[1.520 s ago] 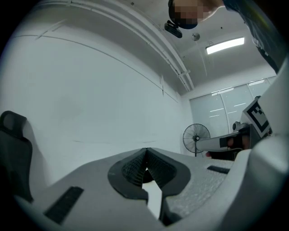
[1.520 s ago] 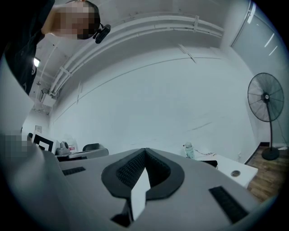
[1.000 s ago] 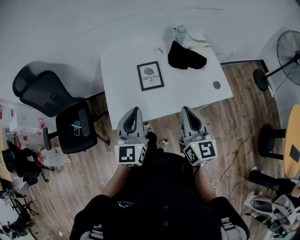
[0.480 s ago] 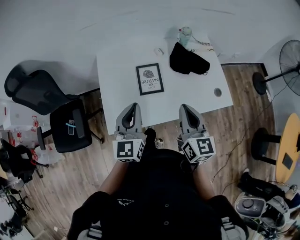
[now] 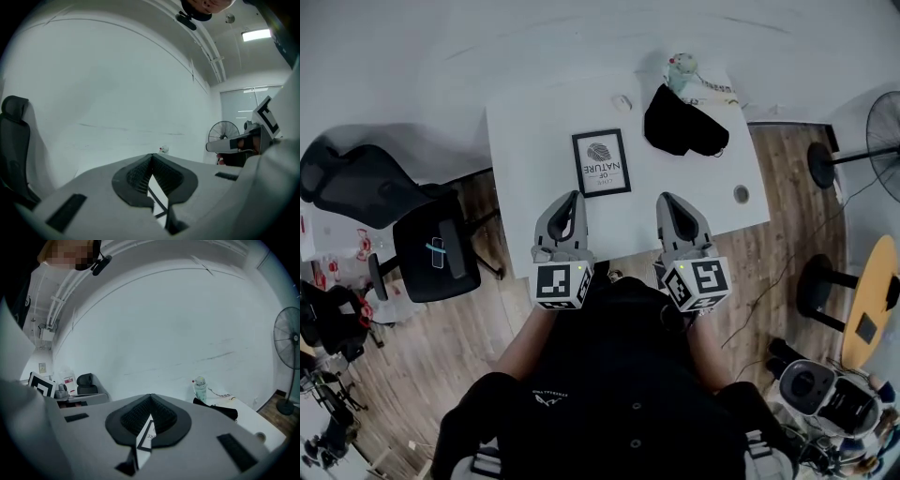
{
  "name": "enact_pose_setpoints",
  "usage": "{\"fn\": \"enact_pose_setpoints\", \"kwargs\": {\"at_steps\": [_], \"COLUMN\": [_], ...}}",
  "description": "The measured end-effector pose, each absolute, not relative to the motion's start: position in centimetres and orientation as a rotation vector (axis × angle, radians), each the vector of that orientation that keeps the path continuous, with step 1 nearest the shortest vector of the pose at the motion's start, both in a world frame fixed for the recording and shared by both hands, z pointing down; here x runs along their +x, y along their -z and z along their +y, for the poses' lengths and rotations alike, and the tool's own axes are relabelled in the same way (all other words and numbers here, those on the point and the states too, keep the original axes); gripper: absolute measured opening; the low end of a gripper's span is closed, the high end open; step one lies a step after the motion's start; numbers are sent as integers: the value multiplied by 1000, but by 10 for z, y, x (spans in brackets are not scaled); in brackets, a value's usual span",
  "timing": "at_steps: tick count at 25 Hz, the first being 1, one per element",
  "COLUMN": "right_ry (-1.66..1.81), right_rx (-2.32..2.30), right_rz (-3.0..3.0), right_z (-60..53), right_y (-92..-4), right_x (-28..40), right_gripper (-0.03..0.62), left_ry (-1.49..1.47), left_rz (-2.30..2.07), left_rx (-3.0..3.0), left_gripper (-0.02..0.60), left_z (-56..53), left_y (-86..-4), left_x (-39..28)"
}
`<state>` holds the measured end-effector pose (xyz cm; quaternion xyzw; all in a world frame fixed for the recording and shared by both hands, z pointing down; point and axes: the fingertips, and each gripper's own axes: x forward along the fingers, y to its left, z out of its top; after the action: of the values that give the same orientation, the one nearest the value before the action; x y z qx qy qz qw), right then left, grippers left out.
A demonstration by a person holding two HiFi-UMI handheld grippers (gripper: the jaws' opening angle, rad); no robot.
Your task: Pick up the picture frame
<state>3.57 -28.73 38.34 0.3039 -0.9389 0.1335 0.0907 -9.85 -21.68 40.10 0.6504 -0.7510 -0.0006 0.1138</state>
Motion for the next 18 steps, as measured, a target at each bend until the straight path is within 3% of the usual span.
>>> {"fn": "enact_pose_setpoints", "kwargs": {"at_steps": [18], "right_ry": [-495], "right_rx": [850], "right_rz": [-2532], "right_z": [-346], "right_y": [-500], "right_x": [-23], "right_gripper": [-2], "left_ry": [-153], "left_rz": [-2048], "left_rx": [1732], "left_gripper": [6], "left_z": [-262], "left_y": [-524], "left_x": [-151]}}
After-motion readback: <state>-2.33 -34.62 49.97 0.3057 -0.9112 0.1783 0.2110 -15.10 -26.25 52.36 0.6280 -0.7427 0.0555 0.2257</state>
